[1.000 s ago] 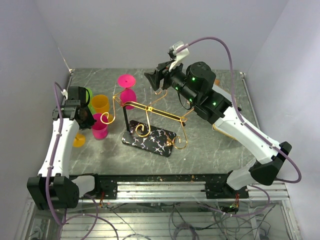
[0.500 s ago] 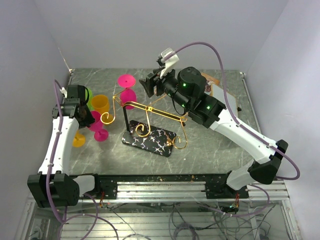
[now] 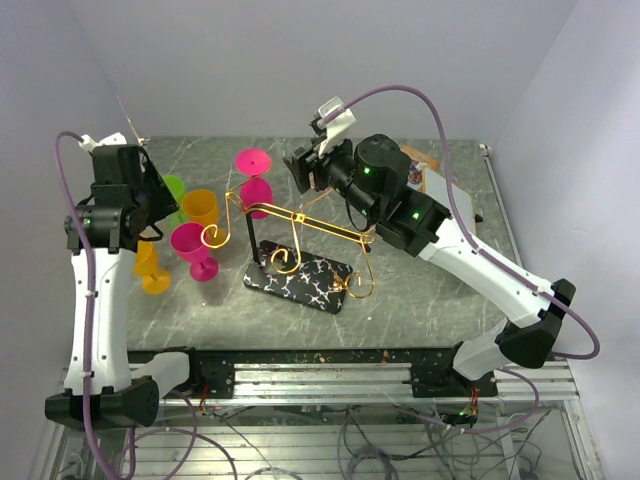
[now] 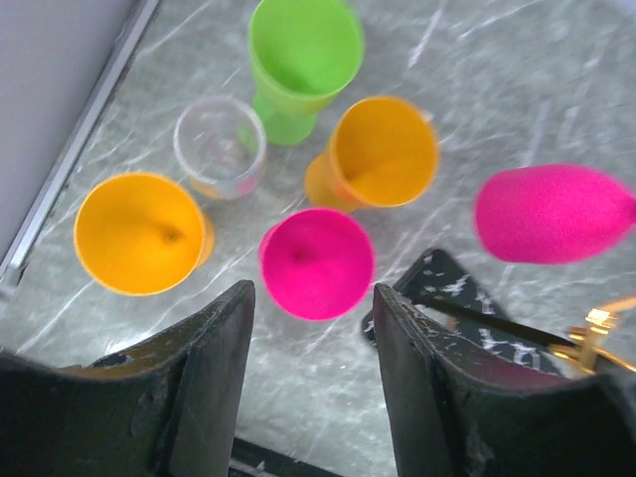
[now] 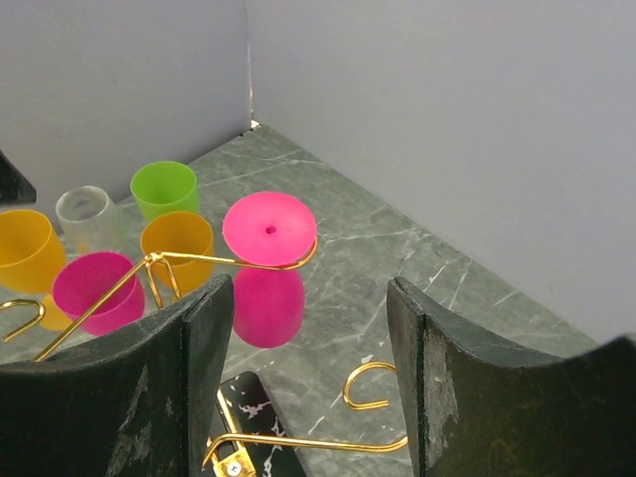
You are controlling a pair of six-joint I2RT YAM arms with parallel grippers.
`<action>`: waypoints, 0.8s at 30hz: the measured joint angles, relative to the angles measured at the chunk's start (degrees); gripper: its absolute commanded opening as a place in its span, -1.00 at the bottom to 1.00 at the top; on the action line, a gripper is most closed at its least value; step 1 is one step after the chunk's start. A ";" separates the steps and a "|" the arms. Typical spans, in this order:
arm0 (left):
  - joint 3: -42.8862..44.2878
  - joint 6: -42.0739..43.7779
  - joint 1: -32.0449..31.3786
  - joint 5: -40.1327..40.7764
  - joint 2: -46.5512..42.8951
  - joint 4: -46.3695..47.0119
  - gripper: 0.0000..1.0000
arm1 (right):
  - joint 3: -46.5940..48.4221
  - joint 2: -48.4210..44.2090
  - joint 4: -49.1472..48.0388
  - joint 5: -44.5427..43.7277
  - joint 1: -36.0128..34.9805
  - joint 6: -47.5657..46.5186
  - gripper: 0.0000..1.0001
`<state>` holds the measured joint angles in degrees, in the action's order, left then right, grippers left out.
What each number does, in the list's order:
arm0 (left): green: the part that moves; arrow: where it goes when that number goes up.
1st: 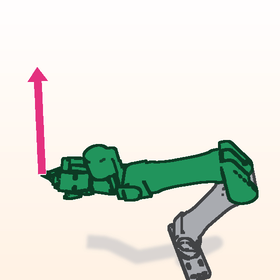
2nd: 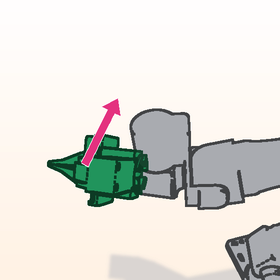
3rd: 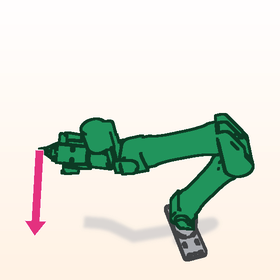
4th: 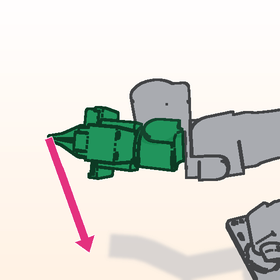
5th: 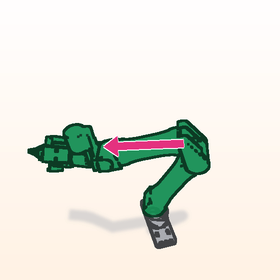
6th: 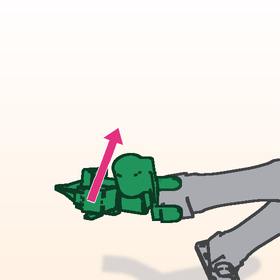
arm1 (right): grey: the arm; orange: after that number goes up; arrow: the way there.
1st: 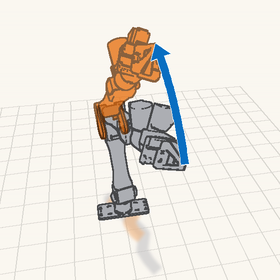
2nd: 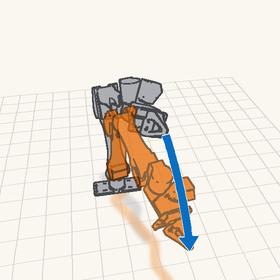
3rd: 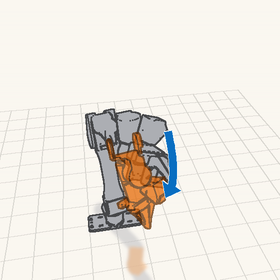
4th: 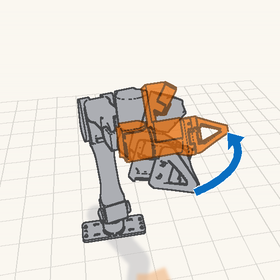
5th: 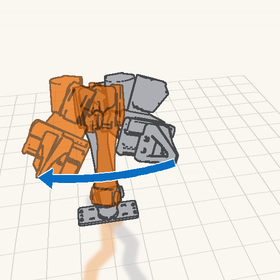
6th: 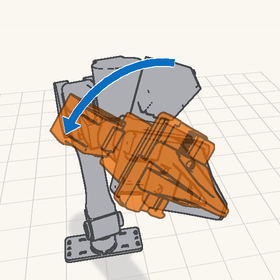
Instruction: Take the wine glass off the wine glass rack
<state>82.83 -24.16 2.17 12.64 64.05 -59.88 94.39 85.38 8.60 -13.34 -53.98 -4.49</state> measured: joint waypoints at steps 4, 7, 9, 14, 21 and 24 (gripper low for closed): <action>6.27 0.07 0.00 -5.77 -0.39 0.28 0.47 | 0.48 0.50 0.09 -0.11 -0.61 -0.26 0.24; 10.60 -0.74 0.00 -12.83 0.87 1.46 0.52 | 0.48 0.63 0.26 -0.33 -1.16 -0.39 0.24; 12.26 -1.81 0.02 -17.44 2.43 3.28 0.52 | 0.46 0.59 0.33 -0.63 -1.29 -0.50 0.24; 12.96 -5.18 0.02 -28.57 8.07 9.40 0.41 | -0.66 -0.17 0.46 -1.68 -1.38 -0.74 0.25; 13.11 -8.41 -0.83 -37.94 17.35 15.74 0.40 | -3.80 -3.30 0.52 -3.93 -1.38 -1.42 0.25; 13.11 -9.27 -1.86 -39.17 19.41 17.40 0.39 | -4.22 -4.33 0.48 -4.68 -1.40 -1.79 0.25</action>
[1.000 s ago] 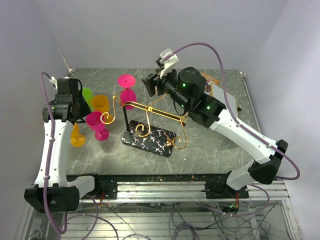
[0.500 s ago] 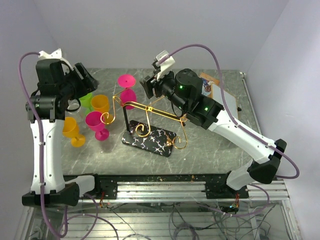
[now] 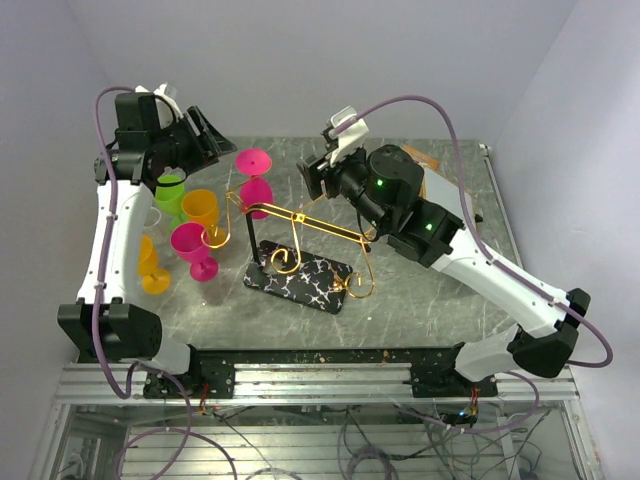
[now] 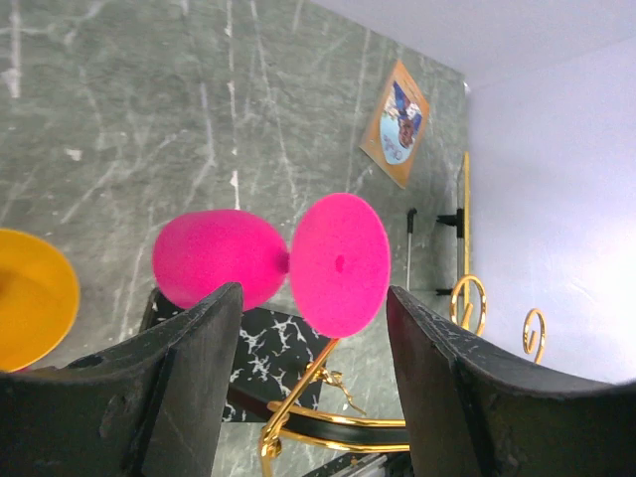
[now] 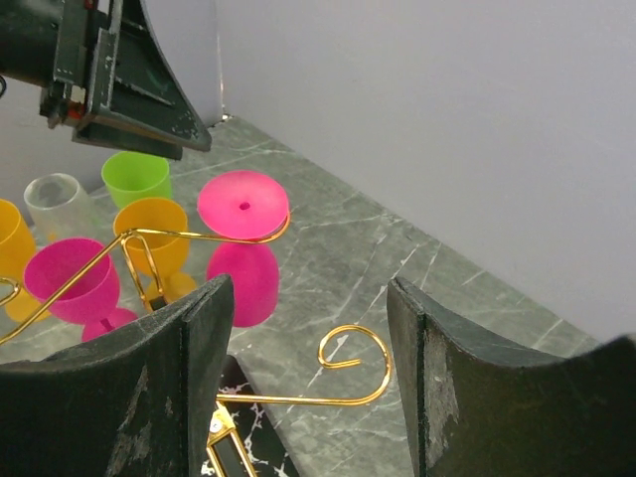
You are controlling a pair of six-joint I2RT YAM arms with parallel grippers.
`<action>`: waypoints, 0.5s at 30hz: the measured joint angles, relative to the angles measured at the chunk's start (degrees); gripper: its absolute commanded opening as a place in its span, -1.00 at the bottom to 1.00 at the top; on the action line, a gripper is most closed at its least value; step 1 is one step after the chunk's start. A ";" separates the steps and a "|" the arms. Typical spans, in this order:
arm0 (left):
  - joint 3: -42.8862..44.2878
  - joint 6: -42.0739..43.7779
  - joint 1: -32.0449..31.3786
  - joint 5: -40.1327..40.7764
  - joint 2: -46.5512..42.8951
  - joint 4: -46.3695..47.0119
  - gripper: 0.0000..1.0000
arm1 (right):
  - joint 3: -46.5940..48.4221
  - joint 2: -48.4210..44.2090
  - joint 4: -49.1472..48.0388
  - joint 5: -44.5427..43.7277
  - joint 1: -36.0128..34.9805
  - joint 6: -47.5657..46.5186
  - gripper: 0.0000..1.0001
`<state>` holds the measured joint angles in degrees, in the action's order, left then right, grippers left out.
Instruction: Take the wine glass off the wine glass rack
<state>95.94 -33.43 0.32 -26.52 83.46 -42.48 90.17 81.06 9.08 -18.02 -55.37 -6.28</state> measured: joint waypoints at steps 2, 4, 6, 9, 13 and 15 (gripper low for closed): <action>-0.02 -0.28 -1.22 -0.42 0.83 0.98 0.34 | -0.35 -0.68 -0.17 -0.50 0.02 -0.15 0.25; 0.00 -0.55 -2.60 -0.68 1.57 1.73 0.27 | -0.63 -1.14 -0.22 -0.85 0.02 -0.24 0.25; -0.02 -0.68 -4.02 -0.66 2.56 2.08 0.27 | -0.83 -1.40 -0.24 -1.03 0.02 -0.31 0.25; -0.02 -0.68 -5.40 0.00 3.93 1.92 0.27 | -1.11 -1.53 -0.42 -1.31 0.02 -0.42 0.25; -0.02 -0.46 -6.14 2.03 4.52 0.98 0.26 | -1.79 -1.75 -0.63 -1.49 0.02 -0.44 0.25; -0.07 -0.28 -6.16 3.06 4.44 0.50 0.28 | -1.92 -1.79 -0.66 -1.60 0.02 -0.44 0.25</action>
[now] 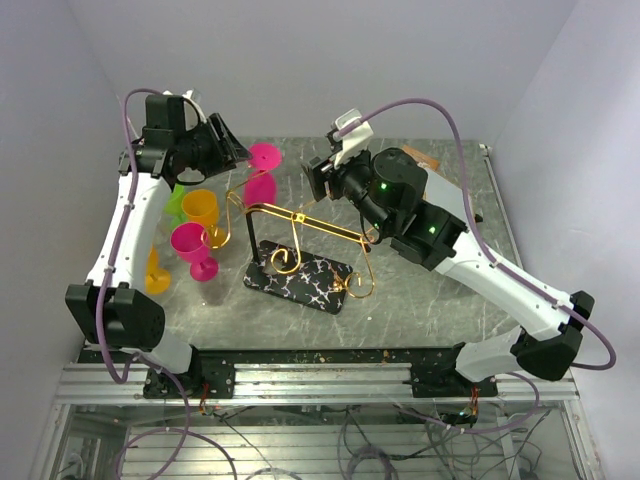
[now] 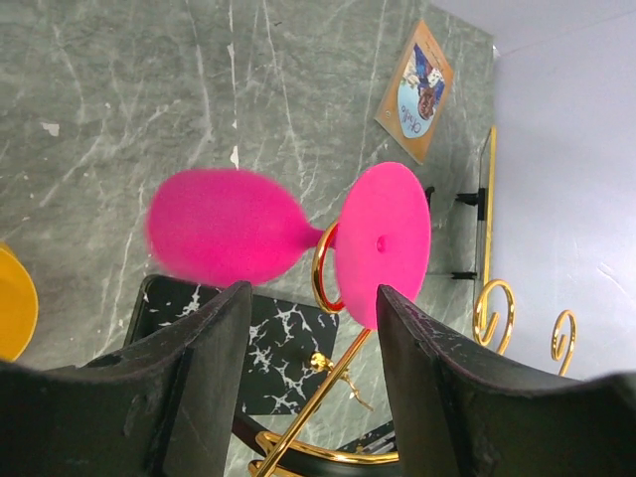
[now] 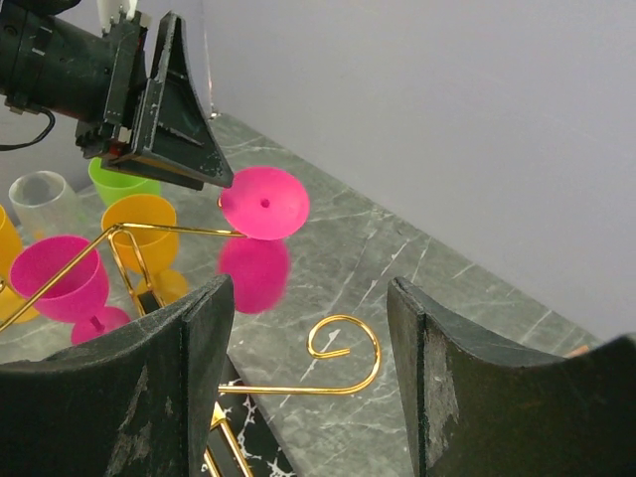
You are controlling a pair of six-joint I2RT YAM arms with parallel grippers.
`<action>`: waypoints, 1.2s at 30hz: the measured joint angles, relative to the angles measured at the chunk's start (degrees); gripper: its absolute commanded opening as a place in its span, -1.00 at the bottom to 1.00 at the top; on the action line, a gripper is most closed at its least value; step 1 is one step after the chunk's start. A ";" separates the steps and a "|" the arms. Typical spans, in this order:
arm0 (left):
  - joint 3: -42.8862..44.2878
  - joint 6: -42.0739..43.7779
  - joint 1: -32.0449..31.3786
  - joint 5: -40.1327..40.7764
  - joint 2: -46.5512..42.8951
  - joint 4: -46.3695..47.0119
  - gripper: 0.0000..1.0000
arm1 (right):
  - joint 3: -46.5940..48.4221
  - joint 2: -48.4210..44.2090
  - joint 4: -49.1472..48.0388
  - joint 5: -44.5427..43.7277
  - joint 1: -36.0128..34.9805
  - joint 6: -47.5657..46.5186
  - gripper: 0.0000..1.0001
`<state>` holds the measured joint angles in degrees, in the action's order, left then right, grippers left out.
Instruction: Take the wine glass off the wine glass rack
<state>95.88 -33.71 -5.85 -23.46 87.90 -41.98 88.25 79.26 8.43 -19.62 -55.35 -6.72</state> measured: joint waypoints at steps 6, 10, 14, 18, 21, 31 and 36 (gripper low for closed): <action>-1.27 0.04 -0.11 0.79 -0.76 0.17 0.29 | -0.31 -0.37 -0.11 -0.33 0.00 0.00 0.25; -1.49 0.04 -0.37 0.76 -0.76 0.28 0.33 | -0.55 -0.37 -0.46 -0.35 0.00 -0.02 0.25; -1.55 0.02 -0.66 0.76 -0.72 0.59 0.33 | -0.61 -0.33 -0.39 -0.33 0.00 0.00 0.25; -1.46 0.02 -0.81 0.74 0.22 0.63 0.33 | -0.61 -0.31 -0.39 -0.17 0.00 0.00 0.25; -1.14 0.02 -1.03 0.50 1.90 0.85 0.37 | -0.61 -0.31 -0.39 -0.20 0.00 0.00 0.25; 0.20 -0.22 -2.45 -0.59 4.83 2.23 0.49 | -0.63 -0.31 -0.39 -0.52 0.00 -0.02 0.25; 0.20 -0.20 -2.71 -0.57 5.18 2.73 0.47 | -0.74 -0.31 -0.44 -0.57 0.00 -0.24 0.25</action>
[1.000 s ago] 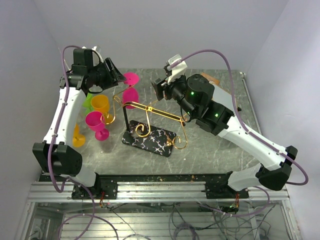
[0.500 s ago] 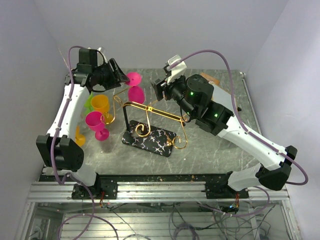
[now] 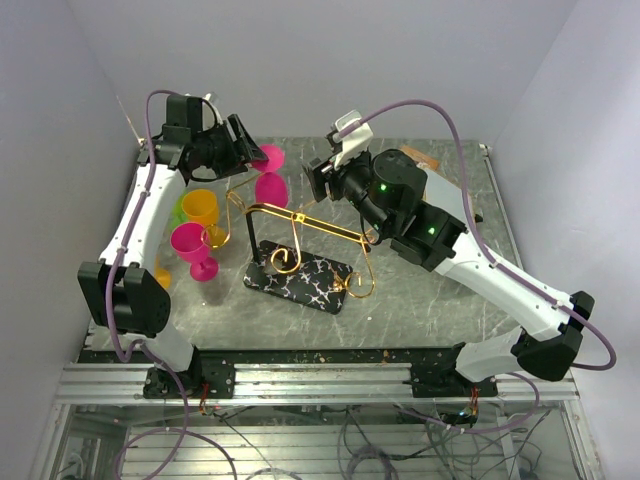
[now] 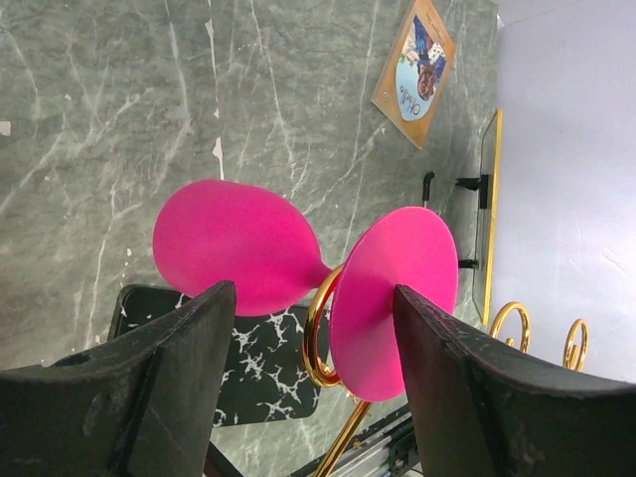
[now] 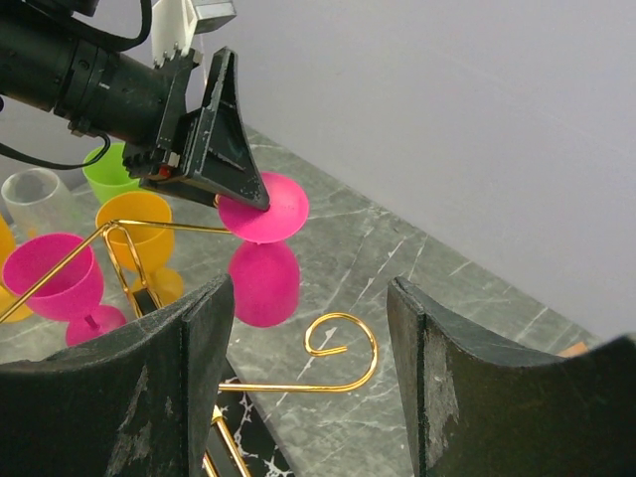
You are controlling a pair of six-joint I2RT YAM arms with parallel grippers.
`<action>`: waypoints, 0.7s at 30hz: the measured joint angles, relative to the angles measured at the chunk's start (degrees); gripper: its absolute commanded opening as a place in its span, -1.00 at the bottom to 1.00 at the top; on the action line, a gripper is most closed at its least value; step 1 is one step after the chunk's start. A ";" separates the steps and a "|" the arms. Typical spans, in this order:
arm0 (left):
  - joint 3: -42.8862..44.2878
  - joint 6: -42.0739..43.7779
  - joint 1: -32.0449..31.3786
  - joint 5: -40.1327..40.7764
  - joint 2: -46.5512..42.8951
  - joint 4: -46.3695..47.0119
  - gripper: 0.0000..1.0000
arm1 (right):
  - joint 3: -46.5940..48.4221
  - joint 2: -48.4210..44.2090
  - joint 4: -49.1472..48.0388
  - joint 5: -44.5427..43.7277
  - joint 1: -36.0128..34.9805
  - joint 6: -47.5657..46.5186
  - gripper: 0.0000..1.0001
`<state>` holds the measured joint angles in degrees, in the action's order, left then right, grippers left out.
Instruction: Take the wine glass off the wine glass rack
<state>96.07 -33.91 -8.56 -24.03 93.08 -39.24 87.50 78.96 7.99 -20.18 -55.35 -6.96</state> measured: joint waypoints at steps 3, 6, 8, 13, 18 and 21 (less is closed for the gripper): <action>0.00 0.07 -0.09 0.33 0.00 -0.04 0.39 | -0.04 0.00 0.04 -0.02 0.00 -0.15 0.25; 0.00 0.46 -0.20 0.98 -0.07 -0.09 0.35 | -0.04 -0.02 0.02 -0.02 0.00 -0.20 0.25; 0.00 0.57 -0.22 1.22 -0.17 -0.15 0.34 | -0.15 -0.02 0.02 -0.04 0.00 -0.22 0.25; 0.00 0.96 -0.24 2.82 -0.98 -0.96 0.30 | -0.57 -0.07 0.07 -0.17 0.00 -0.22 0.25; -0.02 1.60 -0.13 3.89 -2.16 -2.05 0.24 | -0.63 -0.07 0.04 -0.20 -0.02 -0.22 0.25; -0.20 1.79 0.00 4.13 -2.67 -2.89 0.18 | -0.63 -0.09 0.04 -0.20 0.00 -0.22 0.25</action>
<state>95.88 -32.12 -8.56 -19.90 90.41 -42.13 86.87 78.87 8.03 -20.38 -55.35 -7.18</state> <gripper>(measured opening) 0.621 0.624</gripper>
